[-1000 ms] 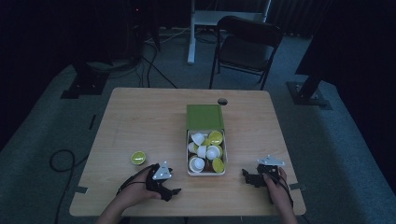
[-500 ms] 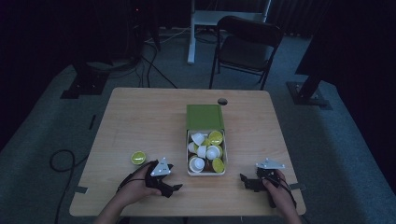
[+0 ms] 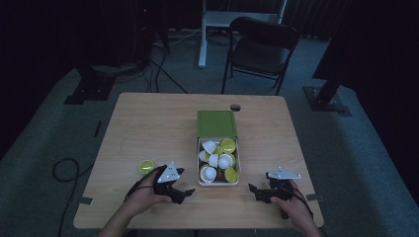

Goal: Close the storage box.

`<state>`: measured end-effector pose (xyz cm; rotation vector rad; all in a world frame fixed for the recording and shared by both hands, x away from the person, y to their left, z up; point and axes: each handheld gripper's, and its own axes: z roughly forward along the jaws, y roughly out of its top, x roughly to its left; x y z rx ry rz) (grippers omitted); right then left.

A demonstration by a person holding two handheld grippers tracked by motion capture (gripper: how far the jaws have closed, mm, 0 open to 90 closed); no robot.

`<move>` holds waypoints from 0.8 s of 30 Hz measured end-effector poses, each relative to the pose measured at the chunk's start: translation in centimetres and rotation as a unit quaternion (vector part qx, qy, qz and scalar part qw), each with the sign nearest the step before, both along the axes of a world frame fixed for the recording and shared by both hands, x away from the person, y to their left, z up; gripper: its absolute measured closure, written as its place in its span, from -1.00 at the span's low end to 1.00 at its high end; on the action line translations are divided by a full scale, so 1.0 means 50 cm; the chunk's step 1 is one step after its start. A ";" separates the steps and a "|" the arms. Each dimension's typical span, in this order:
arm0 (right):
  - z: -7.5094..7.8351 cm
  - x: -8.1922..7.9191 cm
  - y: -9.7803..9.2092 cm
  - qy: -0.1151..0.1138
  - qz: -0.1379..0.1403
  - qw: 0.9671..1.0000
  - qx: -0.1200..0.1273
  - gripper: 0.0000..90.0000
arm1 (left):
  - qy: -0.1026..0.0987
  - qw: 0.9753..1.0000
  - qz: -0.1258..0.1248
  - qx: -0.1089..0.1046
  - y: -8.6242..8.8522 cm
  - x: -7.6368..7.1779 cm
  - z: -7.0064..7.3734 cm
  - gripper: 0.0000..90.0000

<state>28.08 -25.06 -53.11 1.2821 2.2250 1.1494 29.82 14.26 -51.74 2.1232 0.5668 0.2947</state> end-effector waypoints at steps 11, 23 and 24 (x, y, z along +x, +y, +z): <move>0.037 -0.009 0.028 -0.056 0.036 0.996 0.053 -0.74 | -0.027 0.999 -0.012 -0.041 -0.018 0.003 0.019 -0.68; 0.056 0.009 0.053 -0.074 0.076 0.989 0.105 -0.74 | -0.043 0.998 0.007 -0.054 -0.026 0.018 0.023 -0.68; 0.056 0.012 0.054 -0.075 0.076 0.989 0.105 -0.74 | -0.044 0.997 0.009 -0.056 -0.026 0.020 0.023 -0.68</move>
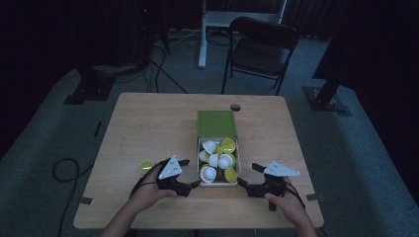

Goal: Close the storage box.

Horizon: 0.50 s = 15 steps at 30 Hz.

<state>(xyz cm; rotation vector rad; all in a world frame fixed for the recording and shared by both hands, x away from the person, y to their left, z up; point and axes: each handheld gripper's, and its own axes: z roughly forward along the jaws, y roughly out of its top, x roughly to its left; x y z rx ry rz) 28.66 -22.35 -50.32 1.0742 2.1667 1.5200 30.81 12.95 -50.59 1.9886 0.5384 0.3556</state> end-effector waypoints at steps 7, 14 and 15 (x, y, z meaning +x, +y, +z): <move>-0.002 0.019 0.001 -0.010 0.005 1.000 -0.005 -0.74 | -0.008 1.000 0.012 -0.012 -0.004 0.013 0.005 -0.68; -0.005 0.034 -0.005 -0.006 -0.001 1.000 -0.014 -0.74 | -0.011 1.000 0.023 -0.009 -0.005 0.024 0.003 -0.68; -0.006 0.037 -0.006 -0.004 -0.006 1.000 -0.012 -0.74 | -0.012 1.000 0.027 -0.007 -0.004 0.024 0.003 -0.68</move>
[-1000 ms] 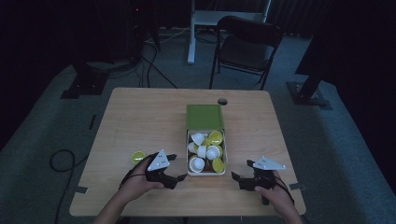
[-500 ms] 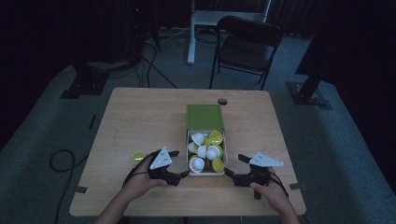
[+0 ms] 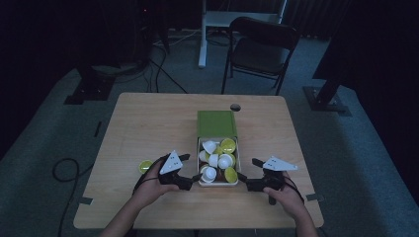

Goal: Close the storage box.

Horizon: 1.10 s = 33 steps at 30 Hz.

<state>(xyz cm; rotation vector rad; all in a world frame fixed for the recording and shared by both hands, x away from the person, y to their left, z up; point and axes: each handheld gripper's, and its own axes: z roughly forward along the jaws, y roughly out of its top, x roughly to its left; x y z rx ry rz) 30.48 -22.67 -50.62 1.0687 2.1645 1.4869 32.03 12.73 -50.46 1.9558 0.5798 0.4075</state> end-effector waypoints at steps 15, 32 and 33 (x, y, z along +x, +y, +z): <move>-0.004 0.015 -0.001 0.003 -0.007 1.000 0.004 -0.74 | 0.004 1.000 0.000 0.002 -0.004 0.013 0.001 -0.69; -0.002 0.031 0.002 0.001 -0.016 1.000 -0.002 -0.74 | 0.008 1.000 0.004 0.009 -0.004 0.034 0.003 -0.70; -0.002 0.032 0.002 0.000 -0.016 1.000 -0.001 -0.74 | 0.008 1.000 0.004 0.009 -0.004 0.035 0.004 -0.70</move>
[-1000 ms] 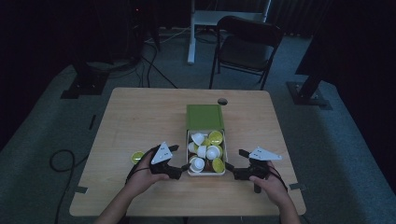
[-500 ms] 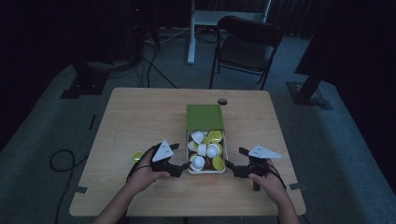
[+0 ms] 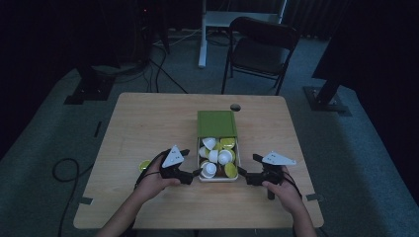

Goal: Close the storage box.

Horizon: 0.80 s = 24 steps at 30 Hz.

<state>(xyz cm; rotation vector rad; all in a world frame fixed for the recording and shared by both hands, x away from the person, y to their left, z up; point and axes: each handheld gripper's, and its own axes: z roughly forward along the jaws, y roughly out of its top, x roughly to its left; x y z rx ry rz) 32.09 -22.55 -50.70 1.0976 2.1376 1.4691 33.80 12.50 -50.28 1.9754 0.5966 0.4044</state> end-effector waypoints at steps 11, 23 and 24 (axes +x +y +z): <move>0.001 0.015 0.002 0.001 -0.005 1.000 -0.002 -0.74 | 0.002 1.000 0.006 0.001 0.000 0.014 0.001 -0.70; 0.003 0.032 0.005 0.001 -0.010 1.000 -0.007 -0.74 | 0.003 1.000 0.013 0.002 0.001 0.030 0.001 -0.70; 0.003 0.033 0.006 0.001 -0.009 1.000 -0.007 -0.74 | 0.002 1.000 0.015 0.001 0.002 0.031 0.001 -0.70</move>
